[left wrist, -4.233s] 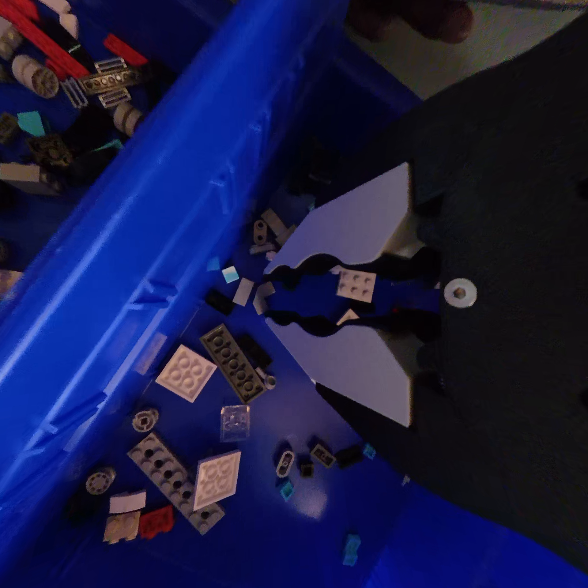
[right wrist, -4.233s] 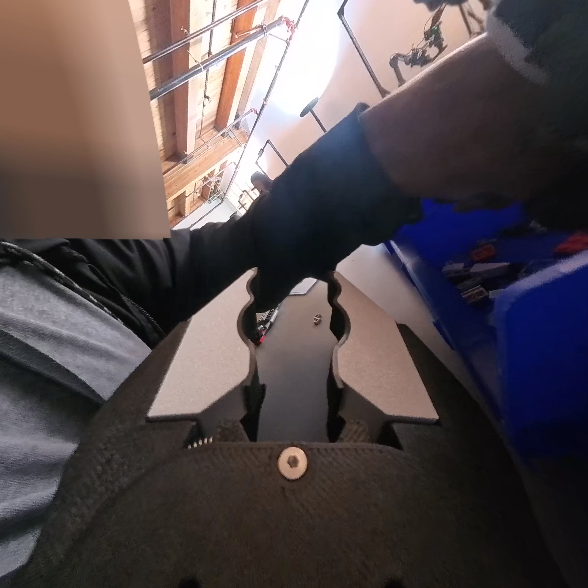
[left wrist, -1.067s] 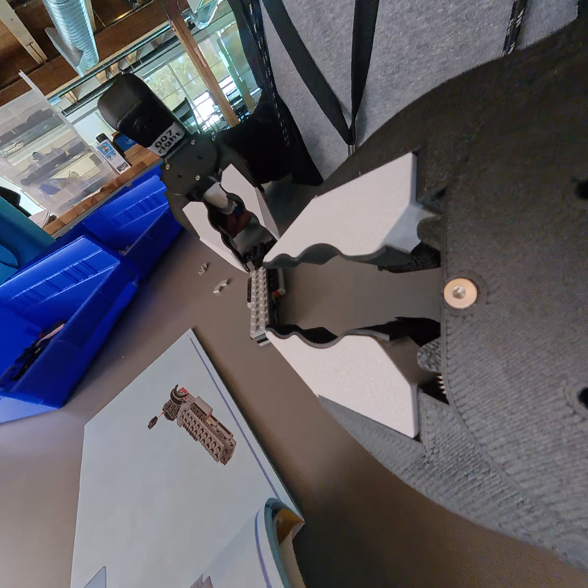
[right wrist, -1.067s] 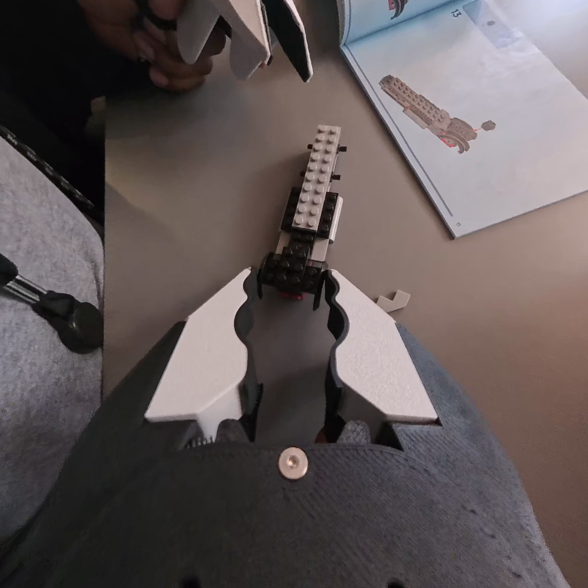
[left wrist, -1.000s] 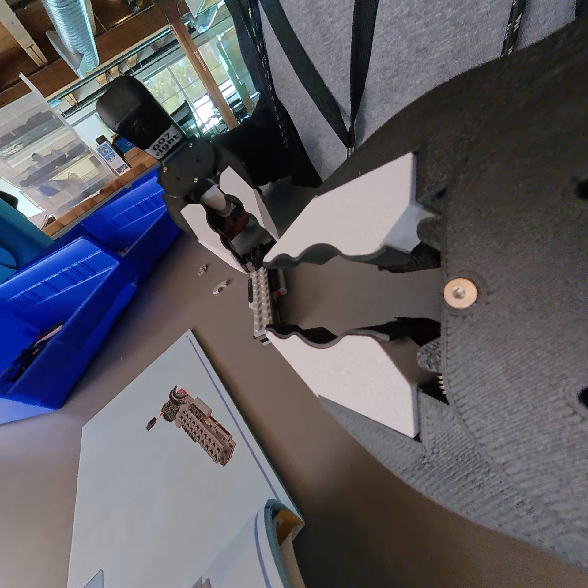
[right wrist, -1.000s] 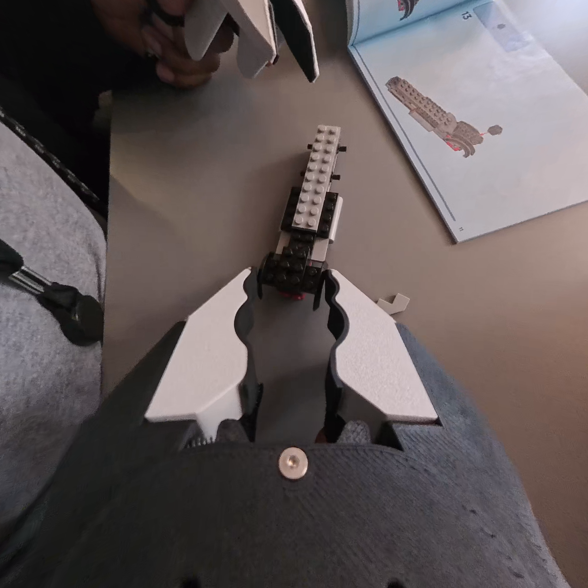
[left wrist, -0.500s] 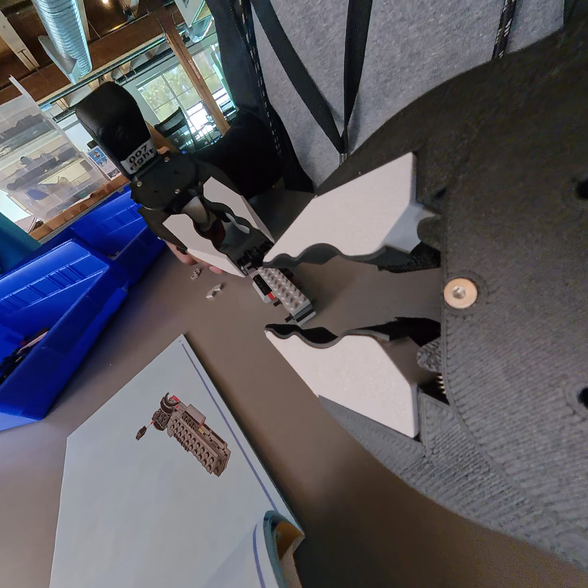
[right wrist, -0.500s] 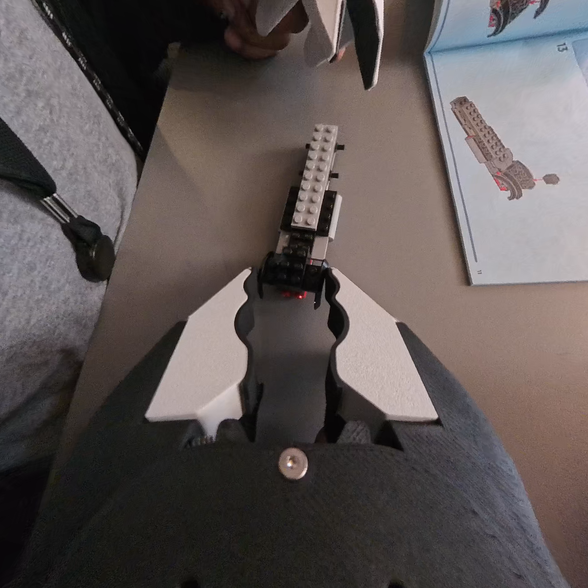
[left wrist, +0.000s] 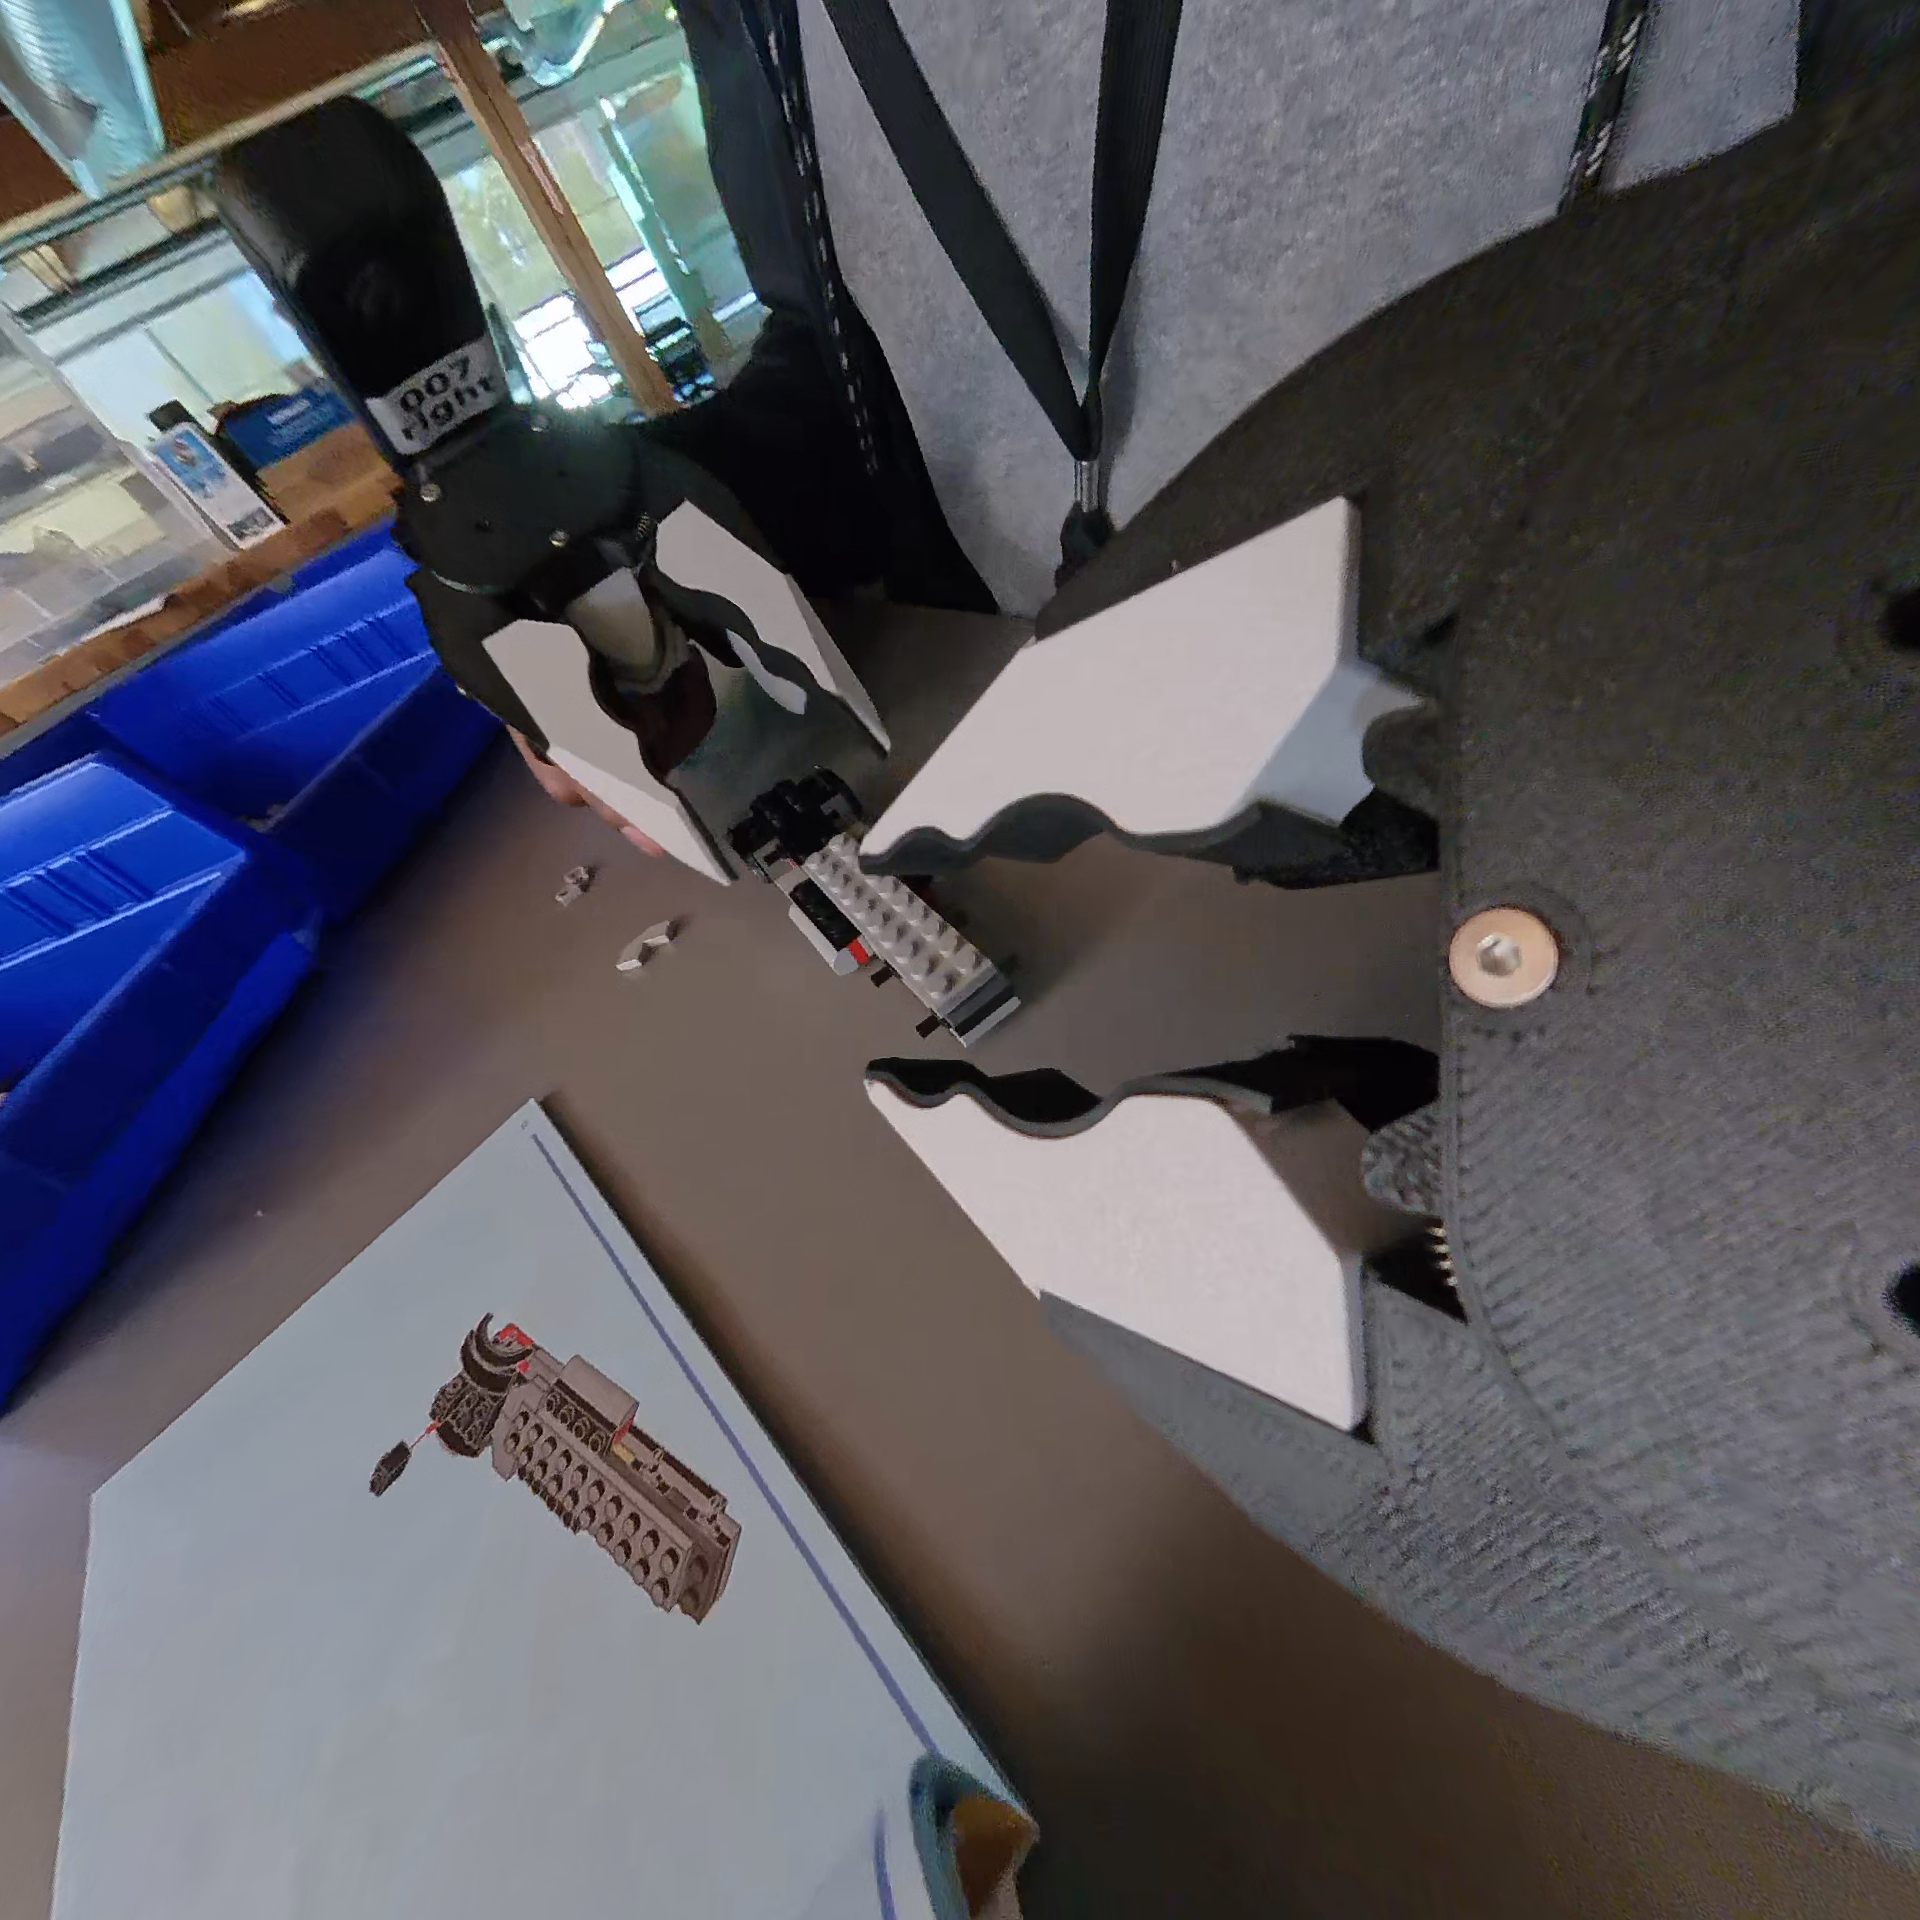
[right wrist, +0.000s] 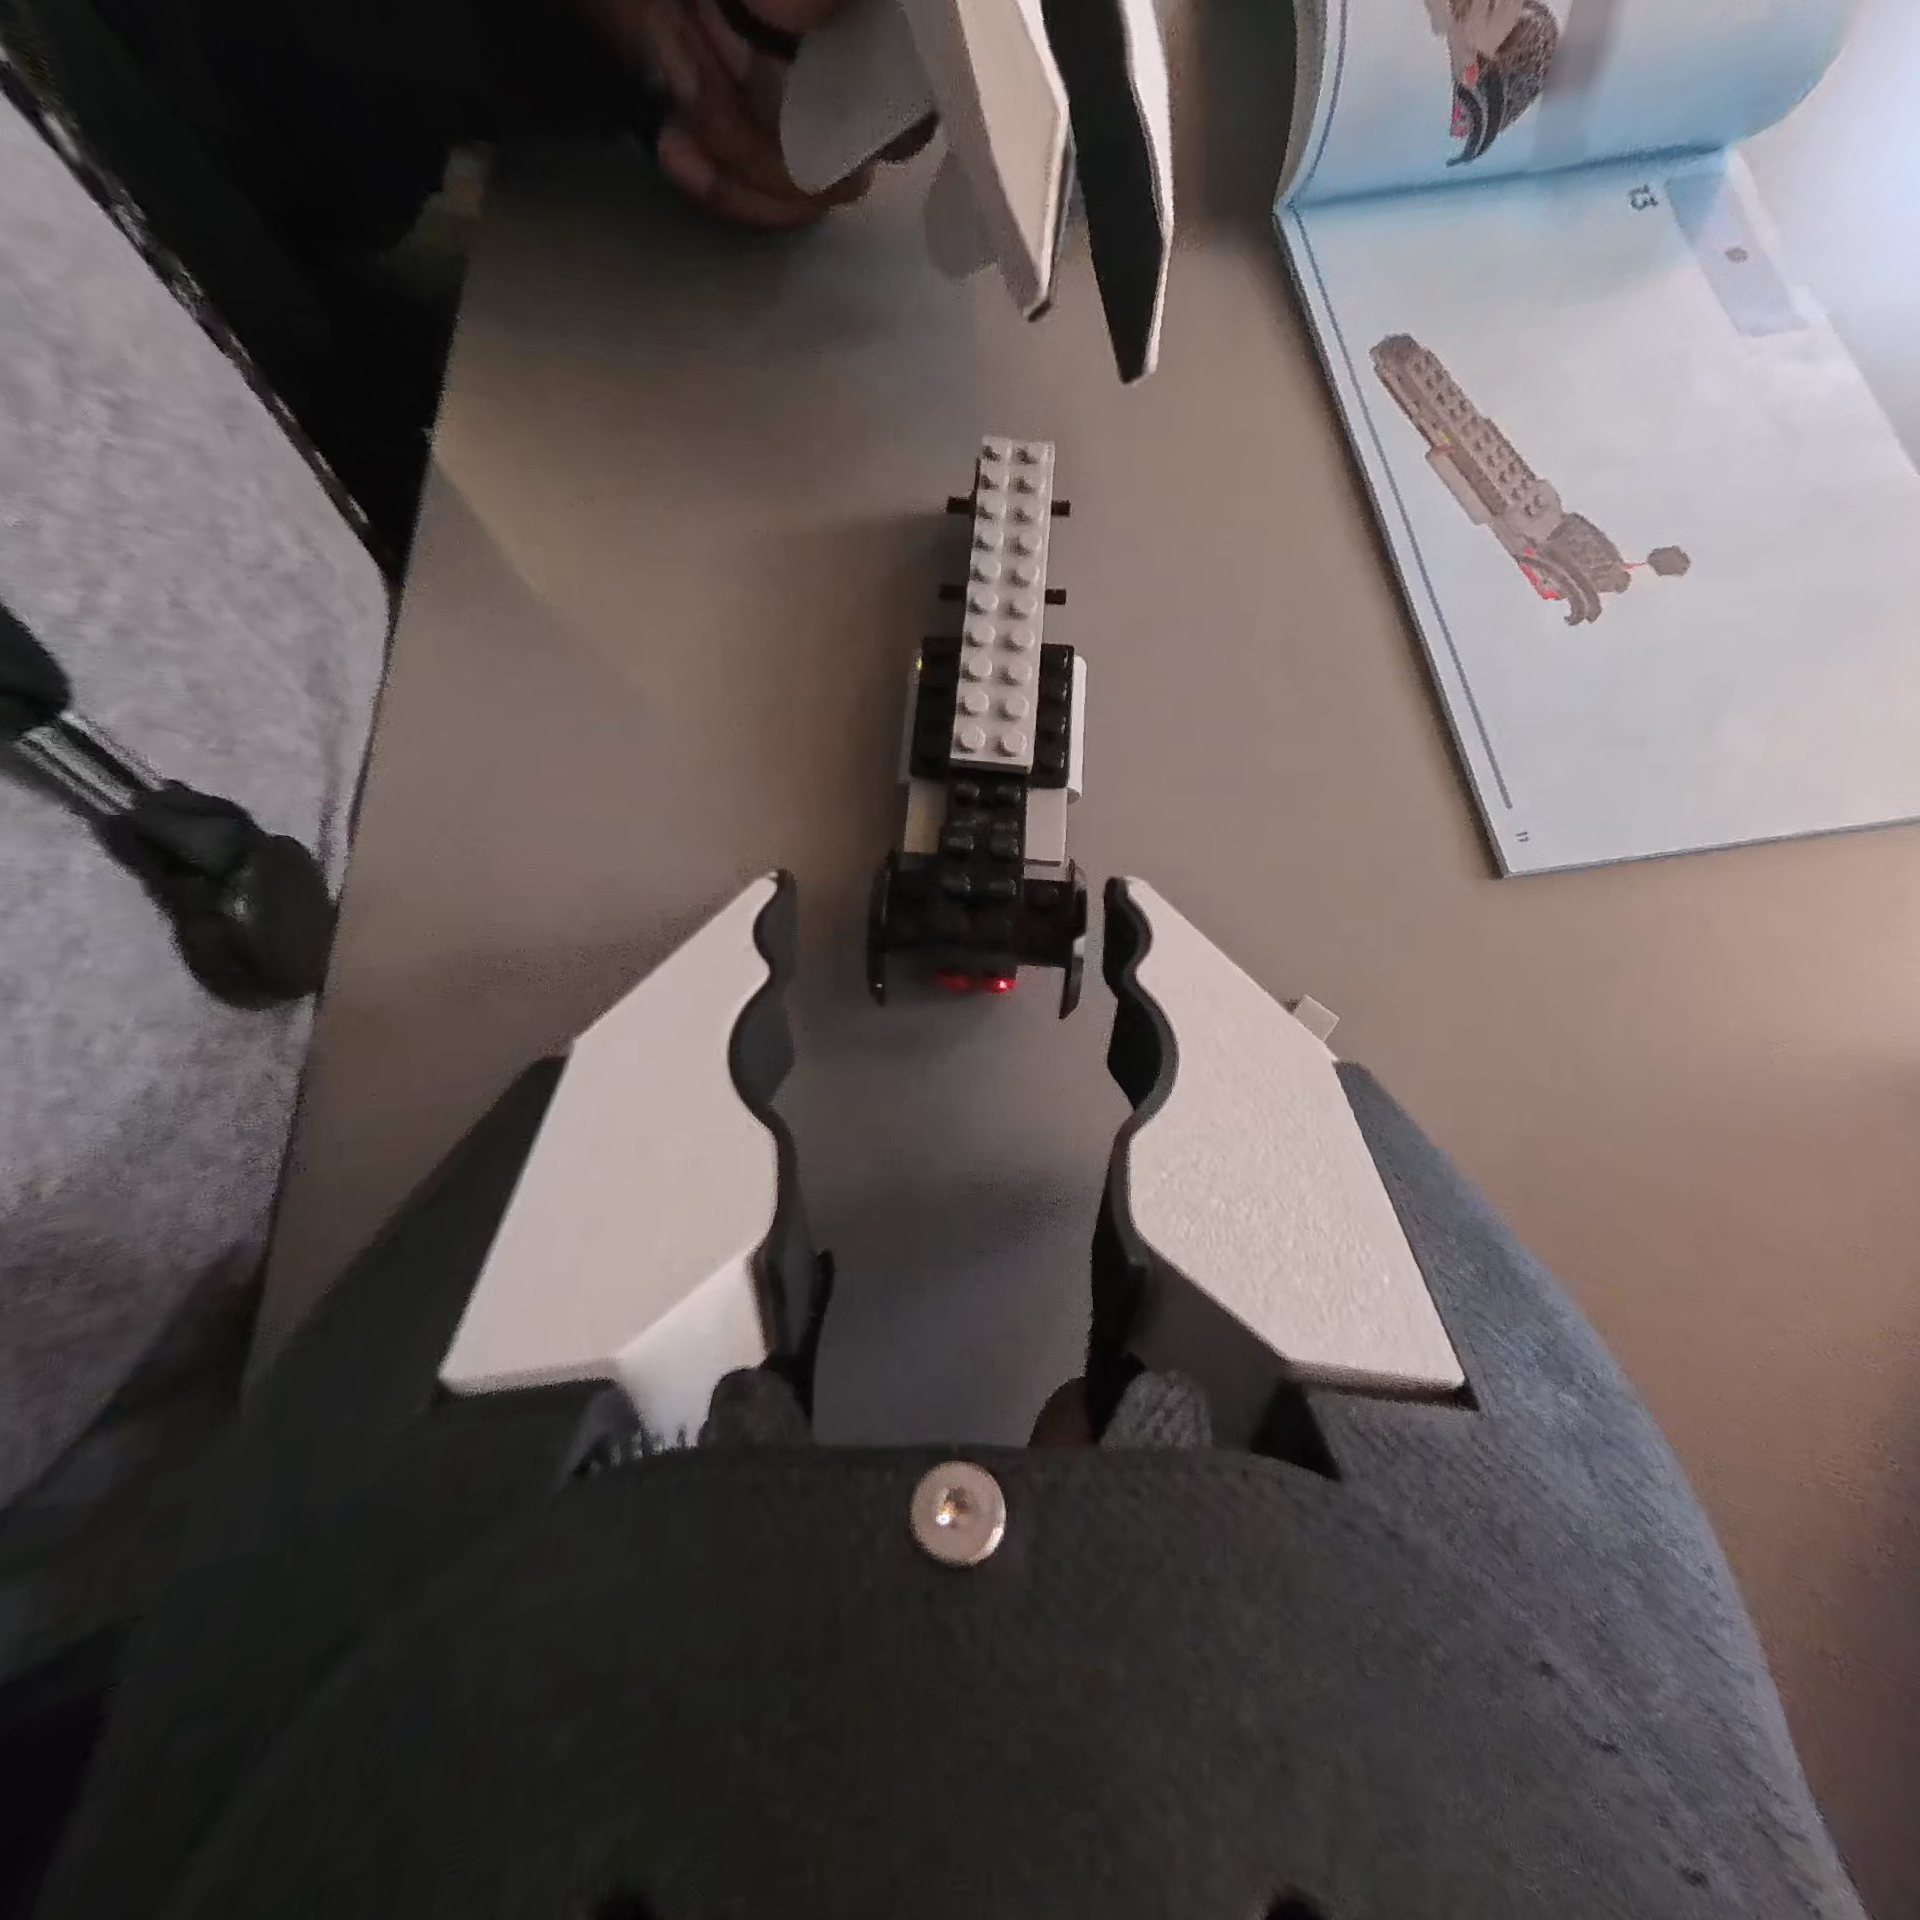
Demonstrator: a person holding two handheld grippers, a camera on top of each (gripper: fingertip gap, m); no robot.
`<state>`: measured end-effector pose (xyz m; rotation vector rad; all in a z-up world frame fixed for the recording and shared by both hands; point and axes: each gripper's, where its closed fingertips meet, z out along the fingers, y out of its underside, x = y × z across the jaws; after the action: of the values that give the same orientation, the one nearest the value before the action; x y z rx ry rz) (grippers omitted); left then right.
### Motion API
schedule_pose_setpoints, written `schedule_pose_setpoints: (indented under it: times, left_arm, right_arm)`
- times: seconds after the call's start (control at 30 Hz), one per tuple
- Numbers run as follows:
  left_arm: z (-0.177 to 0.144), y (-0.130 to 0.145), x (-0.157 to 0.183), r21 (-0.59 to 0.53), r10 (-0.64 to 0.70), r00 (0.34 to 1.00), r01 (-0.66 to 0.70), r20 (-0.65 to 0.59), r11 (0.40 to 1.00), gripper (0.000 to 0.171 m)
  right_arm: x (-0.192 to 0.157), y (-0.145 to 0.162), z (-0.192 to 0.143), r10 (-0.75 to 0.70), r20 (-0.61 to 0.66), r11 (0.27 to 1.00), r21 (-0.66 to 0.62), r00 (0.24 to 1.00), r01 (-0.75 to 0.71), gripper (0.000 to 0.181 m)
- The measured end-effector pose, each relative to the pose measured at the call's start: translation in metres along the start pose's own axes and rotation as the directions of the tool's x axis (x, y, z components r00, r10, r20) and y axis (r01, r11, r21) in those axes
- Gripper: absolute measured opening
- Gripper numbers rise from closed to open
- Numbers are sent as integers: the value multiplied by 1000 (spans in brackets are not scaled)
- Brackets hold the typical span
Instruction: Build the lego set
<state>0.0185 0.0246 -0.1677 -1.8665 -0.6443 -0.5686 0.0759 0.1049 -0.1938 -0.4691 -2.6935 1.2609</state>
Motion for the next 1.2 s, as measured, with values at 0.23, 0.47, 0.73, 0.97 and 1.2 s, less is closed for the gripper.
schedule_pose_setpoints:
  times: [0.23,0.47,0.73,0.97,1.2]
  left_arm:
    - [10,8,1,-124,36,999,-37,-10,992,36]
    - [25,9,7,-266,27,993,-56,-111,962,40]
    - [52,12,22,-413,-54,973,-46,-226,910,41]
    - [63,17,28,-465,-148,950,3,-276,885,39]
    - [51,8,26,-393,-50,958,-67,-281,917,40]
  right_arm:
    - [10,4,2,-50,0,999,-17,999,50,47]
    - [9,-3,-1,-163,71,987,21,984,161,47]
    - [7,-17,-8,-269,139,959,127,953,252,47]
    - [7,-20,-12,-322,172,939,187,931,290,46]
    - [15,-14,-10,-301,163,945,179,940,272,46]
